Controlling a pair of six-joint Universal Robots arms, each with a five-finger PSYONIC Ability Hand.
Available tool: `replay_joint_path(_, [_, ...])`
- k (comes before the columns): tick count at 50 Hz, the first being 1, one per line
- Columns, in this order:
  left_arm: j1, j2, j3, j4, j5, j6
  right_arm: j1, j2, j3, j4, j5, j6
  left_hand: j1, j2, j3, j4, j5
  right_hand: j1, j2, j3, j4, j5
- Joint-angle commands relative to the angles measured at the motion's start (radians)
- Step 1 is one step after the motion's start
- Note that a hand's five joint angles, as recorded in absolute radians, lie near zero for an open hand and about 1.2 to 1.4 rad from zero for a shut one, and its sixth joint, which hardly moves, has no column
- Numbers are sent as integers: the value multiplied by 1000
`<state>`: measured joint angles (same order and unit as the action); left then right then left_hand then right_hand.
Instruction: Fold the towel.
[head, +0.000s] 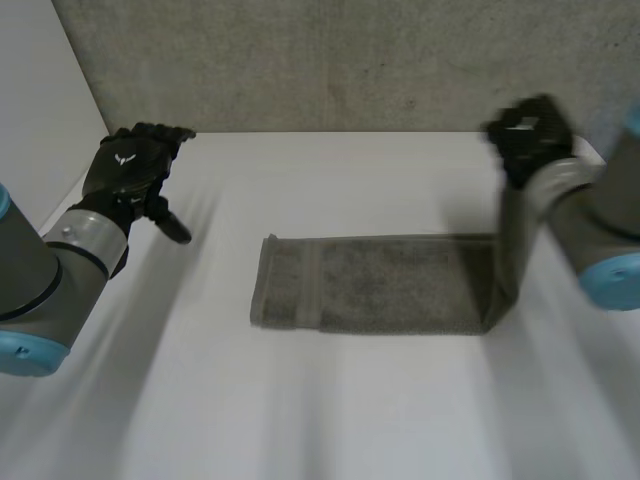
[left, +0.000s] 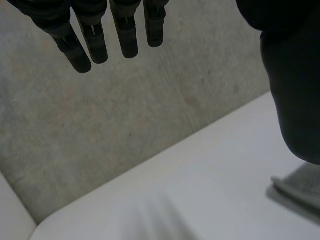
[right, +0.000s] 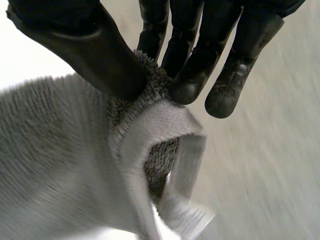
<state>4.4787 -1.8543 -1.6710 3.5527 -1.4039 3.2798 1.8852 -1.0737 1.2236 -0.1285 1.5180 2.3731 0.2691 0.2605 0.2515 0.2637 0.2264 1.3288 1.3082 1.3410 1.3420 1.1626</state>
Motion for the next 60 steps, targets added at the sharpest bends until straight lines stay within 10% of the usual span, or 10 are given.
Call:
replay_joint_path(1, [-56,-3,42,0,-63,-60,337,130,-48,-32,-15,9,-82,-73,-64,-77,-214,67,88,55,54,59])
replay_joint_path(12, [-99,-60,39,3,-86,-55,499,293,-64,-68,-79,21,-79,-70,-62,-74,-211,67,88,55,54,59])
replay_joint_path(14, [-102,-68,39,3,-86,-55,502,291,-56,-68,-84,32,-79,-70,-61,-74,-211,-178,-158,-190,-191,-186])
replay_joint_path(16, [-104,-72,39,5,-86,-55,496,265,-44,-68,-88,80,-79,-70,-61,-74,-211,-1119,-1098,-1131,-1132,-1127])
replay_joint_path(18, [-104,-77,39,5,-86,-54,486,239,-32,-69,-88,109,-79,-70,-61,-74,-211,-1154,-1134,-1166,-1167,-1163])
replay_joint_path(32, [-111,-86,30,6,-84,-51,243,-38,215,-28,-87,288,-76,-68,-59,-71,-208,-1154,-1134,-1166,-1167,-1163])
replay_joint_path(49, [-133,-111,23,9,-84,-51,71,-49,513,-85,-104,275,-76,-68,-59,-71,-208,-803,-783,-816,-817,-812])
replay_joint_path(57, [-134,-125,34,0,-81,-62,61,-34,511,-119,-94,272,-82,-73,-64,-77,-214,-469,-448,-481,-482,-477])
replay_joint_path(60, [-134,-126,31,0,-81,-61,61,-15,505,-125,-78,250,-82,-73,-64,-77,-214,4,24,-8,-9,-4])
